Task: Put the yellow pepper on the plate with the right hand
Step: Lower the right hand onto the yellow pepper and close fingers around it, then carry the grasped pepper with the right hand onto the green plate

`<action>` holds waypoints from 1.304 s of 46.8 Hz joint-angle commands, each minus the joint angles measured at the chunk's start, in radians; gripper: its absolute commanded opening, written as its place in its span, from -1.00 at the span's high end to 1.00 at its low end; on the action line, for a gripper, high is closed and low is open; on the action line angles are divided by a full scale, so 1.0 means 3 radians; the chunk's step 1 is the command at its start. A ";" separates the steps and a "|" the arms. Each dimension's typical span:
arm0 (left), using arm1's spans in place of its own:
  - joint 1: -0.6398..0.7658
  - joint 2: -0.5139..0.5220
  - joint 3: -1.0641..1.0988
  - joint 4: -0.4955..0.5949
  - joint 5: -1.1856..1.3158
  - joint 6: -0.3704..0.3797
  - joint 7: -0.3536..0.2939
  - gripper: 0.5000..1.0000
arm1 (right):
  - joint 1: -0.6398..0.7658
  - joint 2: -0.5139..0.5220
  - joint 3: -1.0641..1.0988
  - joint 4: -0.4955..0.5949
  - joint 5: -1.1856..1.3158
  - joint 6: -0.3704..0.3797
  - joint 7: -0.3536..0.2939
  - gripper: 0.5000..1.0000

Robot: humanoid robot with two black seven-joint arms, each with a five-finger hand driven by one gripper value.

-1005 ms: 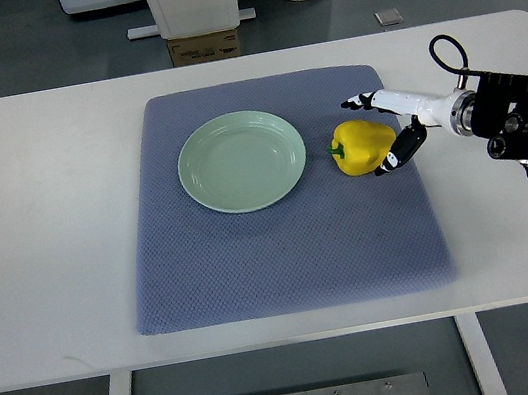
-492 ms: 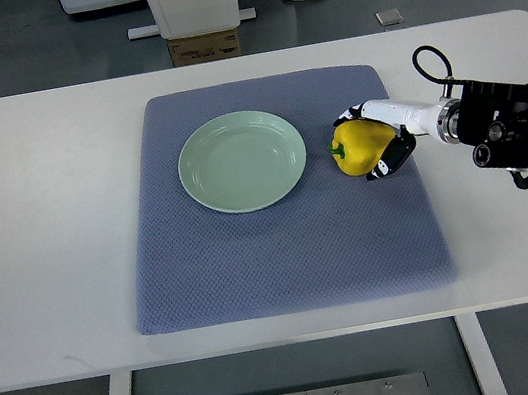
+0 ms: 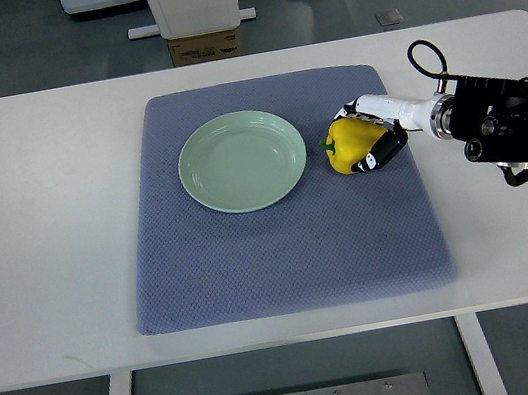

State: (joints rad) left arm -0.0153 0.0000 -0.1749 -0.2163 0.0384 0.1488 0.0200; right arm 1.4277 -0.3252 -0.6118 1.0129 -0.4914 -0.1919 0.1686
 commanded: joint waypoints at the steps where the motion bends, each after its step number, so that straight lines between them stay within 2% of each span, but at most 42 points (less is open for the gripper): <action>1: 0.0000 0.0000 0.0000 0.0000 0.0000 0.0000 0.0000 -1.00 | 0.0032 0.0000 0.0004 -0.0001 0.0063 -0.0030 0.0005 1.00; 22: 0.0000 0.0000 0.0000 0.0000 0.0000 0.0000 0.0000 -1.00 | 0.0288 0.0020 0.0020 0.0034 0.0180 -0.0061 0.0021 1.00; 43: 0.0000 0.0000 0.0000 0.0000 0.0000 0.0000 0.0000 -1.00 | 0.0385 0.0547 0.0025 0.0004 0.0518 -0.0061 -0.0005 1.00; 61: 0.0000 0.0000 0.0000 0.0000 0.0000 0.0000 0.0000 -1.00 | 0.0339 0.0849 0.0204 -0.0078 0.0830 -0.0061 -0.0133 1.00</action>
State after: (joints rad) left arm -0.0153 0.0000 -0.1749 -0.2162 0.0383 0.1488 0.0200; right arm 1.5328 -0.0800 -0.5588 0.9983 -0.2440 -0.2105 0.1322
